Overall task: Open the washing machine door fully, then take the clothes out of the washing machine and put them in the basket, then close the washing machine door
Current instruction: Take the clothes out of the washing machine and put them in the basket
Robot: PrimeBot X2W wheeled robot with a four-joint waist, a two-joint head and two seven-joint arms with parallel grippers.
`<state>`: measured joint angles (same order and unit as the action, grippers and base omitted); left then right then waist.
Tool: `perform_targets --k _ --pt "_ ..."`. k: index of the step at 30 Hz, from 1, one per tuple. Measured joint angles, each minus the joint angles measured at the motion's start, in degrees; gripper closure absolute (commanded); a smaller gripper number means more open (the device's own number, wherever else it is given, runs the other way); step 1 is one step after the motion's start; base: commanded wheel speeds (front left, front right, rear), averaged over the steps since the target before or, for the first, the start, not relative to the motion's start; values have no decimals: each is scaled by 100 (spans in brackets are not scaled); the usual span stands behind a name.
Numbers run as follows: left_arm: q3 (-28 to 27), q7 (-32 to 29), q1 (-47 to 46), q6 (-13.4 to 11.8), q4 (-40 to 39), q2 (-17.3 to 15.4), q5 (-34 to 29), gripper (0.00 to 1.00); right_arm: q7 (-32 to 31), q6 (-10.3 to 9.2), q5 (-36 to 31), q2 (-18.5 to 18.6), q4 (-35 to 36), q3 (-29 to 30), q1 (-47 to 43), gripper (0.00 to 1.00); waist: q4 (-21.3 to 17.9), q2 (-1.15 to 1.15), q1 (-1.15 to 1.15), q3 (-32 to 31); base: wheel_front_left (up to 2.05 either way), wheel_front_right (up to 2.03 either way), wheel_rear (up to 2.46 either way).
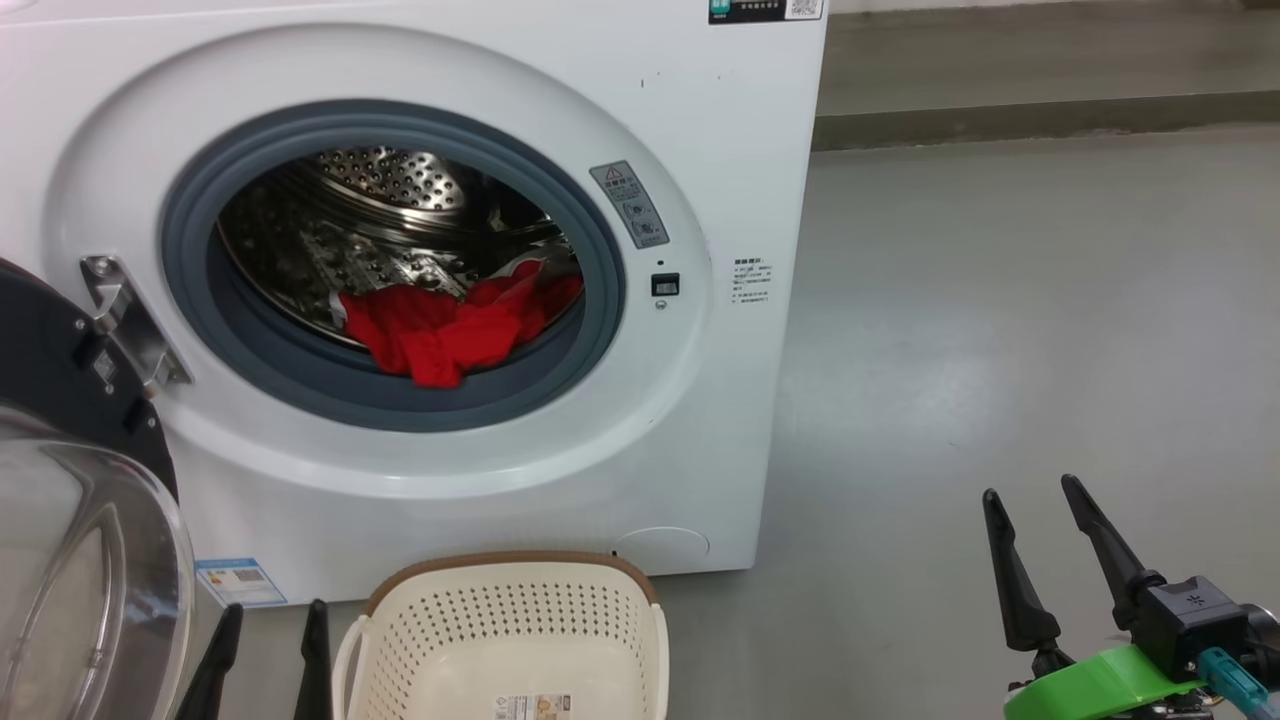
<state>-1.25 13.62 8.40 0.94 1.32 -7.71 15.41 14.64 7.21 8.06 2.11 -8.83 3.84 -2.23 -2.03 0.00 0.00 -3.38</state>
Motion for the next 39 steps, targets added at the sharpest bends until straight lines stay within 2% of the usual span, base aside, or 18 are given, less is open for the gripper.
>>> perform_targets --k 28,32,39 --pt "115 -93 -2 -205 -97 7 32 0 0 0 -25 -1 -22 -104 1 0 112 0 0 73 3 -3 0" --pt "168 -129 -18 -297 -92 -1 -33 0 0 0 -59 -1 -10 -101 1 0 169 0 0 119 0 0 0" --pt "321 -199 -419 -299 -7 7 -33 0 0 0 -60 0 -4 -158 4 0 289 0 0 288 0 0 0"
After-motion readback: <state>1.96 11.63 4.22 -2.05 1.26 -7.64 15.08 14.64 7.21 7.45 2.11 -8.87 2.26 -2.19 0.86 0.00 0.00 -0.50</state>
